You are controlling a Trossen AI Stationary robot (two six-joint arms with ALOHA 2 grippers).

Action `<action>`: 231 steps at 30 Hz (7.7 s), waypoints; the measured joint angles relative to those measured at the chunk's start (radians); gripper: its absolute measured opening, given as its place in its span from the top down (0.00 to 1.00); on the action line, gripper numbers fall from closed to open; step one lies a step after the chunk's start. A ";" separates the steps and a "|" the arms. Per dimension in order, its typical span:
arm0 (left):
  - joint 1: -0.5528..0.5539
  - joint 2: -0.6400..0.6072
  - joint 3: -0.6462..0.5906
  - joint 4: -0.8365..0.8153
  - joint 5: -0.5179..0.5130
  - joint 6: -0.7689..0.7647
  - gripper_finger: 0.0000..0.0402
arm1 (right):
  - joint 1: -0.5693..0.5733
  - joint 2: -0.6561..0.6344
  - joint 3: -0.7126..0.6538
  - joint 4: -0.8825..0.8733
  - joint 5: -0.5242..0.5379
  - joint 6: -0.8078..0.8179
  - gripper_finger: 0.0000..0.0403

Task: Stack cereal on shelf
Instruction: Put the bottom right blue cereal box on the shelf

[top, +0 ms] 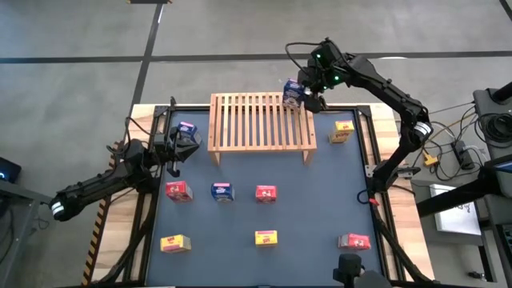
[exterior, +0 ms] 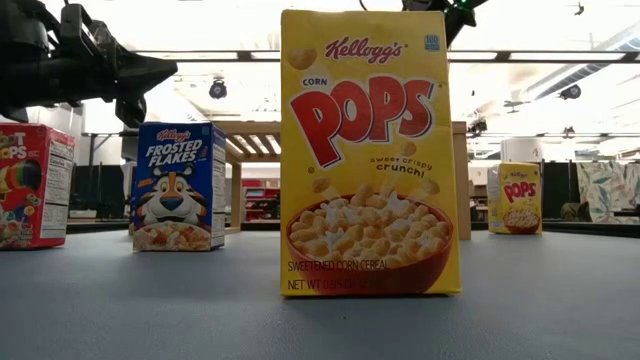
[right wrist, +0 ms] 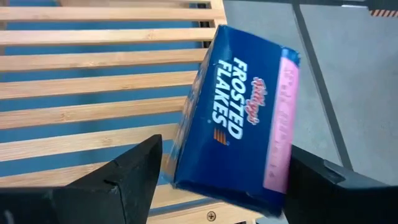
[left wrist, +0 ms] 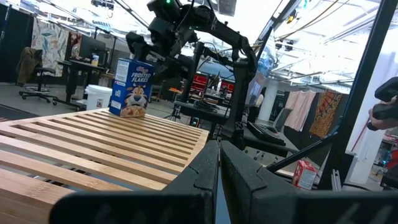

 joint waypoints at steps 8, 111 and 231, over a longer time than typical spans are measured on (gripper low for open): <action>0.000 0.000 0.000 0.000 0.000 0.000 1.00 | 0.000 -0.047 0.000 -0.009 0.000 0.006 0.34; 0.000 0.000 0.000 0.000 0.000 0.000 1.00 | -0.011 -0.665 -1.220 1.227 -0.028 0.451 0.41; 0.000 0.000 0.000 0.000 0.000 0.000 1.00 | 0.000 -0.349 -1.180 1.505 -0.075 0.504 0.42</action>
